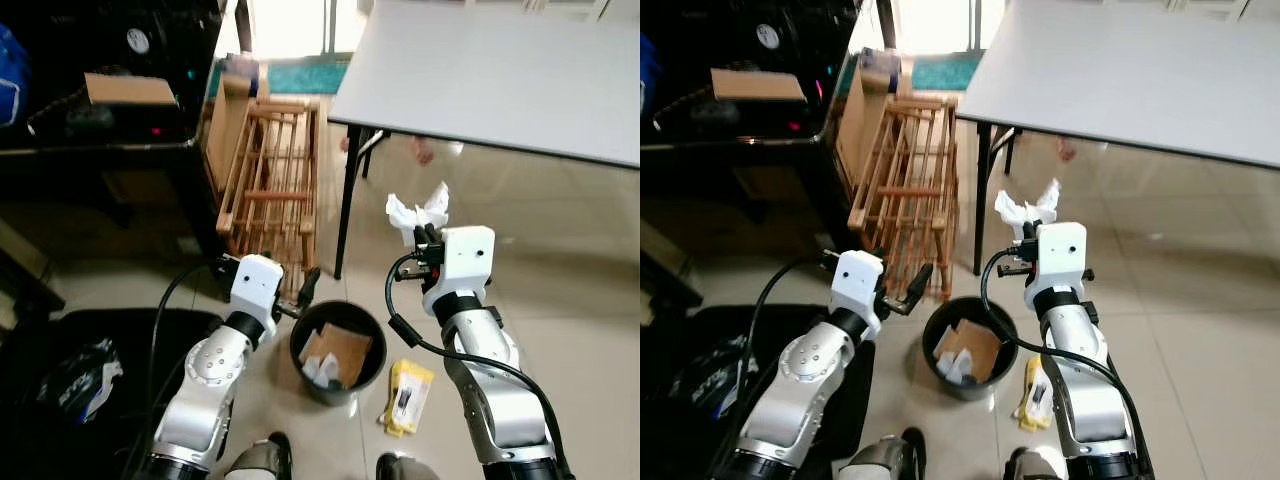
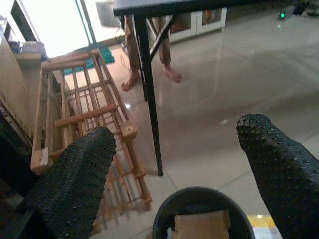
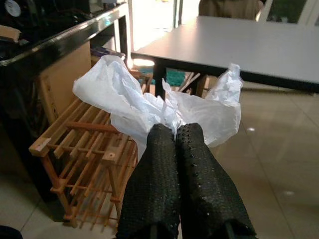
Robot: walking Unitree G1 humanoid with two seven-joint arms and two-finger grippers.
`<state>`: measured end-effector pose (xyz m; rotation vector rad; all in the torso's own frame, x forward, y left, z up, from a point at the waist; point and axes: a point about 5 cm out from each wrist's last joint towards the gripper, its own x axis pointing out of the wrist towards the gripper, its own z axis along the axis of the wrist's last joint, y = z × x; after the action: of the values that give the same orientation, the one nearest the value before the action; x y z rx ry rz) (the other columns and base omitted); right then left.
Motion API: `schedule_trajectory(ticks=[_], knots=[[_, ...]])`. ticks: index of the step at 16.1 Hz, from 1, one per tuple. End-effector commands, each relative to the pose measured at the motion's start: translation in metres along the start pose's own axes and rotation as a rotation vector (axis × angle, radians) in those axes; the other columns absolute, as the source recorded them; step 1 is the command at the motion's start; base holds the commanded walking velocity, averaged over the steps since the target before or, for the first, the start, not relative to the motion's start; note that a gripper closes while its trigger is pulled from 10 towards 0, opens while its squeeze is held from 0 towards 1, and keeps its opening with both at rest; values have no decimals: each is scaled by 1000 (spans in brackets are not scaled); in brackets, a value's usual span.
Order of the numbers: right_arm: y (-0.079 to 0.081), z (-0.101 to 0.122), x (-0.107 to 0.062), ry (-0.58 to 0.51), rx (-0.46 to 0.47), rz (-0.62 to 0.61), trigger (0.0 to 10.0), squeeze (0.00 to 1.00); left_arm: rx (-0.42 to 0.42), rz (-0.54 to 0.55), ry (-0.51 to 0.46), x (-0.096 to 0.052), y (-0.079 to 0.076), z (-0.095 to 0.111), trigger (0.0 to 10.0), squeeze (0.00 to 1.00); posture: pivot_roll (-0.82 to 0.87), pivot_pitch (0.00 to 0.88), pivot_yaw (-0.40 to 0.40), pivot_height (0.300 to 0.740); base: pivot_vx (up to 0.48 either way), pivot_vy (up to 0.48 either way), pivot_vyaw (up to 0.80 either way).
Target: Picking trash to rubbish bin
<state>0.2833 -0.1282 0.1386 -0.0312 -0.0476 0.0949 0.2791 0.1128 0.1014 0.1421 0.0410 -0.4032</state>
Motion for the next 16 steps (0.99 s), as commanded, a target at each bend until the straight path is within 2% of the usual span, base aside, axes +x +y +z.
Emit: schedule_trajectory(ticks=[1, 5, 9, 11, 13, 16], knots=[[-2, -4, -1, 22, 12, -21, 0, 0, 7, -12, -1, -4, -1, 2, 10000, 0, 19, 240, 60, 740, 0, 0, 0], [-1, -11, -7, 46, 32, -49, 0, 0, 28, -16, 42, -16, 7, -3, 10000, 0, 30, 267, 73, 740, 0, 0, 0], [1, -18, -8, 74, 49, -67, 0, 0, 18, -30, 66, -23, 2, -5, 10000, 0, 42, 289, 70, 740, 0, 0, 0], [-3, -18, -7, 81, 41, -81, 0, 0, 2, -39, 58, -24, 0, -4, 10000, 0, 43, 295, 67, 740, 0, 0, 0], [-16, -19, -2, 91, 15, -118, 0, 0, -3, -53, 58, -26, -4, -4, 10000, 0, 46, 295, 60, 740, 0, 0, 0], [-21, -20, 0, 98, 15, -137, 0, 0, -10, -44, 66, -26, -3, -4, 10000, 0, 46, 290, 53, 740, 0, 0, 0]])
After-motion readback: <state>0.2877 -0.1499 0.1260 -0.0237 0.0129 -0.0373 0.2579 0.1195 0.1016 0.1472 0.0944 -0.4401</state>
